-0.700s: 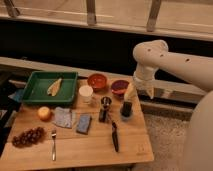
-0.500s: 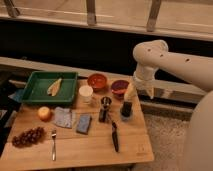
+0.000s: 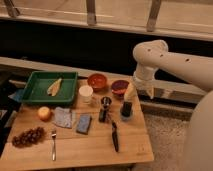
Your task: Place apple in metal cup
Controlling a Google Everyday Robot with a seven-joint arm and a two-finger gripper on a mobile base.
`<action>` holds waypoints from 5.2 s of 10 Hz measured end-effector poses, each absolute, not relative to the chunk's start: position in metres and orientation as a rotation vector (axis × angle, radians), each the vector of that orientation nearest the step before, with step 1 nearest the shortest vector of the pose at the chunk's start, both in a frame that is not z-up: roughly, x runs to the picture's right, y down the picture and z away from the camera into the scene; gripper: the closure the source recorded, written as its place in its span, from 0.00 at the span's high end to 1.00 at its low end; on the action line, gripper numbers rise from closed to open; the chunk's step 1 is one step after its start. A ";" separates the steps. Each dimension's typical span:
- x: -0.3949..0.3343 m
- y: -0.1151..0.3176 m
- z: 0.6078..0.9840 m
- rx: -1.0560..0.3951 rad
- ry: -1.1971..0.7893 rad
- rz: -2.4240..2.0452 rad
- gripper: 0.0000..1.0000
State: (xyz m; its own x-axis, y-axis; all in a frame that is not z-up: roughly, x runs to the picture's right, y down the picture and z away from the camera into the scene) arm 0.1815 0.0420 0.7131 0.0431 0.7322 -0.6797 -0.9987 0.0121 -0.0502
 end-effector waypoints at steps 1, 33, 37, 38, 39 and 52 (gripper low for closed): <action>0.182 0.042 0.713 -0.617 0.549 1.460 0.78; -0.092 -0.005 0.688 -0.535 0.121 1.080 0.78; -0.220 0.017 0.673 -0.574 0.017 0.891 0.78; -0.252 0.024 0.670 -0.595 -0.007 0.850 0.78; -0.282 0.033 0.666 -0.620 -0.034 0.800 0.78; -0.345 0.054 0.733 -0.691 0.047 0.779 0.78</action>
